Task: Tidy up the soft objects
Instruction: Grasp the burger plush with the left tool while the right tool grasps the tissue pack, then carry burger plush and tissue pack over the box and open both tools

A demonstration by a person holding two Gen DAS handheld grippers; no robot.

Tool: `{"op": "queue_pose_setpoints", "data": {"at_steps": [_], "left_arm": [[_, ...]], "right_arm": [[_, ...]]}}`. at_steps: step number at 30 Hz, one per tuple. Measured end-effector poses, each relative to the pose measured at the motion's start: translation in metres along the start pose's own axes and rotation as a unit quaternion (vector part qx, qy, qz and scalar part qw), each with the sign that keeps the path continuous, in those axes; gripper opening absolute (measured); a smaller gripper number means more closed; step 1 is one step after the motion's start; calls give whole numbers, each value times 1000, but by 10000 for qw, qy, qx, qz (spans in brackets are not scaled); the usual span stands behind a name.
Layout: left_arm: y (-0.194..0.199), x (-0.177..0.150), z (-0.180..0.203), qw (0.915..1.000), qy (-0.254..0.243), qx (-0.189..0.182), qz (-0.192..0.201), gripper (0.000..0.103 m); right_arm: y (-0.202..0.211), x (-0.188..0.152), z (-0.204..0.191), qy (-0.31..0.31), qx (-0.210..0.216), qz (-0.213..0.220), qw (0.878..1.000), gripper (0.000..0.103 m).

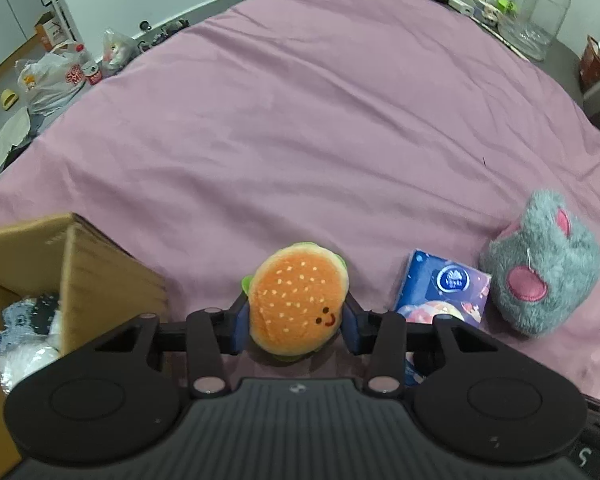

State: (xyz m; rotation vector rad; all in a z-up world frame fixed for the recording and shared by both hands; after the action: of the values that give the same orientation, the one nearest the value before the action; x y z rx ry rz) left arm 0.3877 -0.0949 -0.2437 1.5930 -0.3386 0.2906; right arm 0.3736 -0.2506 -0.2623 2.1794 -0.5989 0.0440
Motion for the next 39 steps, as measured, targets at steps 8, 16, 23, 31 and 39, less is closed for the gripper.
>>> {"op": "queue_pose_setpoints", "data": {"at_steps": [8,16,23,31,39], "left_arm": [[34,6,-4,9988,121,-255,403,44],[73,3,-19,9963,173,-377,750,44],[107,-8,-57,9942,346,-221,994,44],[132,-26,-99,9919,577,8,1128,44],[136,-52,-131,9921,762,76,991,44]], "right_arm": [[-7,-5,-13,487,-268,143,9984,36],[4,-10,-24,833,-426,217,9954,22],[27,-14,-43,1032,-303,473,9931,21],[41,-24,-67,1203,-272,668,9901,21],[63,-35,-99,1439,-100,899,9854,21]]}}
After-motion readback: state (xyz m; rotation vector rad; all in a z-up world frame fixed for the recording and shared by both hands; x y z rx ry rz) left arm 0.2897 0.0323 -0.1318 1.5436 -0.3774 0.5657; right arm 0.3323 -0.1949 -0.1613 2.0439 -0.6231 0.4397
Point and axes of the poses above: each gripper's, at about its wrist camera, not at the fingertips, and y roughly against the way its jaws point, z to its right, x to its top, the point moved 5 cm from there along -y, roughly the way its jaws point, and after that the axes turned 8 degrees about -y, right-handed, at the moved point
